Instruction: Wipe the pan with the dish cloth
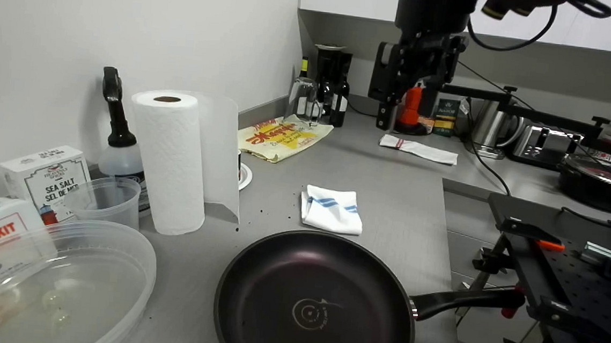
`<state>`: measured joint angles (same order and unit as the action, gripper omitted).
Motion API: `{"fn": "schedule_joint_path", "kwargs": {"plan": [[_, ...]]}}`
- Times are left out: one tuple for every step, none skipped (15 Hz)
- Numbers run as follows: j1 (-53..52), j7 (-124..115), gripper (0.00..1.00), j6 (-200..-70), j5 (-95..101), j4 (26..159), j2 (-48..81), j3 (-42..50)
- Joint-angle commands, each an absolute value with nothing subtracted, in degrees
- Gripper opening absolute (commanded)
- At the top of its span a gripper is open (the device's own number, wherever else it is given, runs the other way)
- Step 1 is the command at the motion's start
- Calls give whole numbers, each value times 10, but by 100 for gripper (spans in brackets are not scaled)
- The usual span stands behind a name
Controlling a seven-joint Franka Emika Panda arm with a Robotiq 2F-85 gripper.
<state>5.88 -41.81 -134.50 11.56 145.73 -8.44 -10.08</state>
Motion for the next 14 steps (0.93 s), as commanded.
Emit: {"fn": "schedule_joint_path", "kwargs": {"plan": [[68,-474,100,-1364,157,1409,-15,-58],[66,-477,100,-1368,157,1399,-1,-45],[65,-474,100,-1375,153,1390,12,-31],[63,-469,100,-1382,146,1381,25,-19],[63,-454,100,-1391,133,1373,38,-5],[61,-448,100,-1397,128,1365,48,5],[62,-441,100,-1404,127,1358,58,16],[61,-436,100,-1411,125,1352,67,24],[62,-426,100,-1417,121,1347,76,33],[64,-410,100,-1424,112,1343,83,40],[66,-389,100,-1434,103,1340,89,46],[68,-361,100,-1444,87,1339,94,50],[70,-333,100,-1455,75,1339,99,55],[72,-306,100,-1463,61,1339,103,59]]}}
